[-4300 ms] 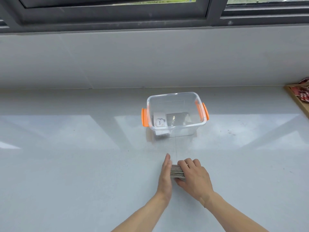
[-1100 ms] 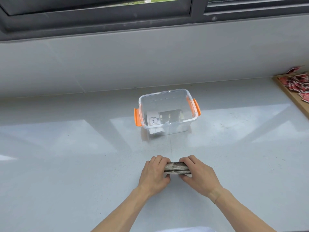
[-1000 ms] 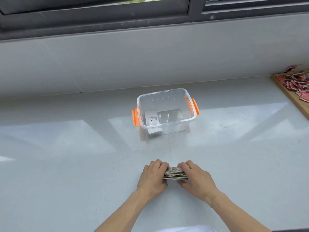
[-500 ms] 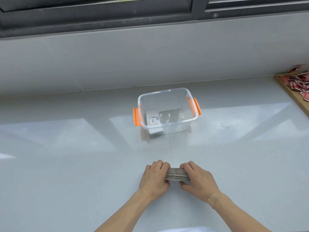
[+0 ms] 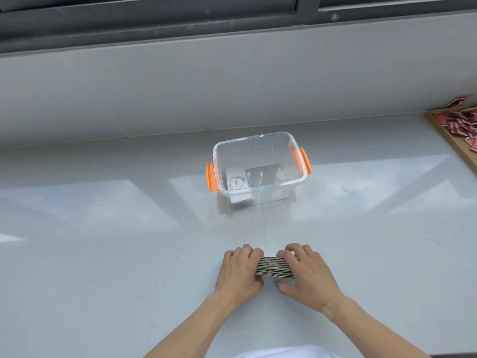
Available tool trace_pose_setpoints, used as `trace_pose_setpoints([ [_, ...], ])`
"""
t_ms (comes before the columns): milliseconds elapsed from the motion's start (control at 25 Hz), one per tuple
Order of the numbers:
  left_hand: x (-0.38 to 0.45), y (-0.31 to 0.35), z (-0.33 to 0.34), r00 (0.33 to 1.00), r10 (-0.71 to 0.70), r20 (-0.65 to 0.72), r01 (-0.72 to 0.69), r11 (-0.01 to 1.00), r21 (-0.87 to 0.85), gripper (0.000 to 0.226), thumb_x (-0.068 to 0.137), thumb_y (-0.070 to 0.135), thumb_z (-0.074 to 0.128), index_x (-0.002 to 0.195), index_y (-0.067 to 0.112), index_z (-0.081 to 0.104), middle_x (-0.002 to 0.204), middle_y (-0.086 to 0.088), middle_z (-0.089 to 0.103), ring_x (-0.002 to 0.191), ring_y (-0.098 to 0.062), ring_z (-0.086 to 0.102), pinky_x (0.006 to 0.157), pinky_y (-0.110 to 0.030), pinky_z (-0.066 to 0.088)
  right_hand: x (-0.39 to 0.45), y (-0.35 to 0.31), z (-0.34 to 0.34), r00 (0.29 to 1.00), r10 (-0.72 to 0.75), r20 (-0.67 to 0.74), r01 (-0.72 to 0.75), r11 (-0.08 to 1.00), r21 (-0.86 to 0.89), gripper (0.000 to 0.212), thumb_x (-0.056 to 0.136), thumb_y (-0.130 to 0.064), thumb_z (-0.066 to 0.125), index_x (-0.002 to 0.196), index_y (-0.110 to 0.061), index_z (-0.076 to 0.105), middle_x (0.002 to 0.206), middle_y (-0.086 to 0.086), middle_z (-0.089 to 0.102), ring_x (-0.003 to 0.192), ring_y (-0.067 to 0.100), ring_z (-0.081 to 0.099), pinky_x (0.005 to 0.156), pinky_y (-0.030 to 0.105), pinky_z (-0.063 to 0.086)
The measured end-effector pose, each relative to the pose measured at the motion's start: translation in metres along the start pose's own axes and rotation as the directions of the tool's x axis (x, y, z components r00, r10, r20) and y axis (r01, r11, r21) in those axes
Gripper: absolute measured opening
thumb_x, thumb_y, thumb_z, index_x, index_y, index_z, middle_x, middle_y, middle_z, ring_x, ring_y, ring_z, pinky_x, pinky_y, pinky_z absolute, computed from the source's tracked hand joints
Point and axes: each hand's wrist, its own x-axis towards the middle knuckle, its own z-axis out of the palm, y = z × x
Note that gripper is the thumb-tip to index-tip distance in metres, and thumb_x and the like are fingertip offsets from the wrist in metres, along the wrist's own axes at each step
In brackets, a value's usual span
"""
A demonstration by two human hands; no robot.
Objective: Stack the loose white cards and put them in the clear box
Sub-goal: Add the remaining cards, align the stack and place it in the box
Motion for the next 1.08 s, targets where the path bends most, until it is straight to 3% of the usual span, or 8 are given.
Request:
trace_pose_setpoints([
  [200, 0.001, -0.001, 0.001, 1.000, 0.004, 0.005, -0.004, 1.000, 0.008, 0.036, 0.072, 0.026, 0.052, 0.107, 0.027, 0.044, 0.102, 0.005, 0.050, 0.094, -0.020, 0.051, 0.090, -0.034, 0.035, 0.009, -0.011, -0.015, 0.993, -0.100, 0.069, 0.102, 0.995, -0.022, 0.042, 0.076, -0.044, 0.054, 0.116, -0.032, 0.050, 0.106, -0.011, 0.058, 0.093, 0.019, 0.053, 0.075, 0.033, 0.045],
  [440, 0.003, 0.003, -0.020, 0.999, 0.040, 0.016, -0.040, 0.999, -0.008, 0.038, 0.073, 0.020, 0.056, 0.109, 0.025, 0.045, 0.106, 0.005, 0.052, 0.102, -0.021, 0.049, 0.091, -0.035, 0.034, 0.021, -0.024, -0.026, 0.983, -0.100, 0.151, 0.116, 0.989, -0.096, 0.034, 0.074, -0.037, 0.052, 0.106, -0.029, 0.044, 0.090, -0.007, 0.057, 0.083, 0.023, 0.054, 0.063, 0.035, 0.032],
  [560, 0.001, 0.002, -0.044, 0.991, 0.050, -0.125, -0.069, 0.985, -0.160, 0.038, 0.070, 0.020, 0.059, 0.105, 0.028, 0.047, 0.102, 0.009, 0.055, 0.096, -0.017, 0.050, 0.082, -0.032, 0.041, 0.017, -0.026, -0.029, 0.999, 0.028, 0.043, -0.034, 0.988, 0.153, 0.035, 0.074, -0.038, 0.056, 0.106, -0.037, 0.044, 0.088, -0.012, 0.060, 0.076, 0.016, 0.057, 0.061, 0.033, 0.042],
  [680, -0.006, 0.008, -0.055, 0.968, 0.103, -0.230, -0.163, 0.952, -0.259, 0.038, 0.069, 0.019, 0.062, 0.103, 0.032, 0.049, 0.103, 0.013, 0.054, 0.095, -0.013, 0.050, 0.075, -0.030, 0.046, 0.001, -0.028, -0.019, 0.976, 0.218, 0.010, -0.191, 0.832, 0.521, 0.033, 0.076, -0.035, 0.066, 0.102, -0.042, 0.046, 0.080, -0.018, 0.063, 0.067, 0.007, 0.057, 0.060, 0.026, 0.047],
  [840, -0.016, 0.020, -0.045, 0.972, 0.121, -0.202, -0.168, 0.957, -0.235, 0.043, 0.077, 0.020, 0.064, 0.119, 0.027, 0.054, 0.117, 0.007, 0.055, 0.106, -0.016, 0.052, 0.084, -0.040, 0.049, -0.008, -0.034, -0.004, 0.949, 0.303, 0.092, -0.290, 0.716, 0.635, 0.038, 0.079, -0.029, 0.067, 0.101, -0.043, 0.040, 0.077, -0.010, 0.067, 0.065, 0.013, 0.059, 0.061, 0.033, 0.049],
  [920, -0.020, 0.022, -0.042, 0.952, 0.126, -0.278, -0.187, 0.961, -0.204, 0.058, 0.079, 0.026, 0.065, 0.134, 0.026, 0.047, 0.133, 0.004, 0.050, 0.123, -0.015, 0.047, 0.097, -0.041, 0.046, -0.007, -0.032, -0.004, 0.947, 0.305, 0.098, -0.294, 0.708, 0.642, 0.041, 0.077, -0.029, 0.068, 0.102, -0.044, 0.039, 0.079, -0.011, 0.067, 0.067, 0.013, 0.060, 0.062, 0.033, 0.050],
  [1000, -0.026, 0.024, -0.041, 0.893, 0.169, -0.418, -0.255, 0.953, -0.161, 0.077, 0.081, 0.033, 0.065, 0.148, 0.020, 0.030, 0.152, -0.005, 0.036, 0.143, -0.021, 0.029, 0.115, -0.041, 0.029, -0.005, -0.029, -0.006, 0.951, 0.291, 0.108, -0.289, 0.704, 0.649, 0.040, 0.075, -0.031, 0.067, 0.100, -0.045, 0.039, 0.079, -0.014, 0.067, 0.066, 0.009, 0.059, 0.062, 0.031, 0.049],
  [1080, -0.033, 0.028, -0.037, 0.861, 0.254, -0.440, -0.329, 0.939, -0.101, 0.085, 0.085, 0.038, 0.060, 0.152, 0.013, 0.015, 0.160, -0.013, 0.018, 0.148, -0.030, 0.016, 0.121, -0.045, 0.010, -0.006, -0.028, -0.005, 0.952, 0.284, 0.113, -0.285, 0.695, 0.660, 0.037, 0.073, -0.036, 0.064, 0.100, -0.047, 0.040, 0.078, -0.016, 0.067, 0.066, 0.007, 0.059, 0.061, 0.031, 0.050],
])
